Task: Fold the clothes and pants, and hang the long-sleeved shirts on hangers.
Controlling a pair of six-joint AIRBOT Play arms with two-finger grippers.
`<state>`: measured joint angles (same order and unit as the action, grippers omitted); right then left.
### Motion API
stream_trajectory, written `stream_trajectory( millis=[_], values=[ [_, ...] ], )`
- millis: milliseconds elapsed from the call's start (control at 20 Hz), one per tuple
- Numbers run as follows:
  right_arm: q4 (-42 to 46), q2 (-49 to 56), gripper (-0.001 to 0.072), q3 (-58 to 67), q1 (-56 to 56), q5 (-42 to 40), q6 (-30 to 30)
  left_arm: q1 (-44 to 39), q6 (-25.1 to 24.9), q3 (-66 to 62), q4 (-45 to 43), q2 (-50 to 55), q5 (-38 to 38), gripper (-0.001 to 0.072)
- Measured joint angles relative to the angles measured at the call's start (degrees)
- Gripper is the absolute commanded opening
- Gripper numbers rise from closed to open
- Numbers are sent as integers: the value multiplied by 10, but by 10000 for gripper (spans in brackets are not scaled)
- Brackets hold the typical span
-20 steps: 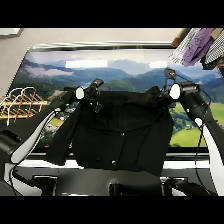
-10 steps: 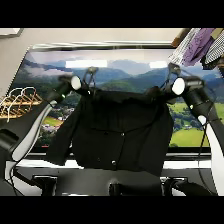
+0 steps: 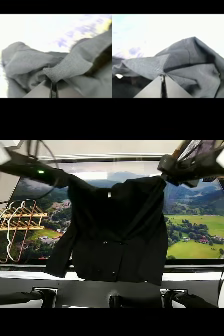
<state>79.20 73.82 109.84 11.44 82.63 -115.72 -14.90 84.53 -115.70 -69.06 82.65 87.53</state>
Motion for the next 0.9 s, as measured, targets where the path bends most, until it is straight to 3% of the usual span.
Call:
stream_trajectory(
  millis=[150, 400, 750, 800, 900],
  values=[
    [0, -12, 43, 27, 42, 68, -6, 5, 26, 23, 23, -61, 46, 30],
    [113, -36, 43, -38, 148, 125, -6, 7, 84, 150, 39, -132, 60, 30],
    [155, -109, 43, -351, 181, -34, -78, 7, 116, 428, 87, -143, -115, 39],
    [153, -113, 43, -385, 183, -65, -93, 7, 117, 450, 95, -136, -135, 120],
    [148, -117, 43, -434, 184, -126, -121, 9, 117, 479, 106, -122, -164, 449]
  ],
)
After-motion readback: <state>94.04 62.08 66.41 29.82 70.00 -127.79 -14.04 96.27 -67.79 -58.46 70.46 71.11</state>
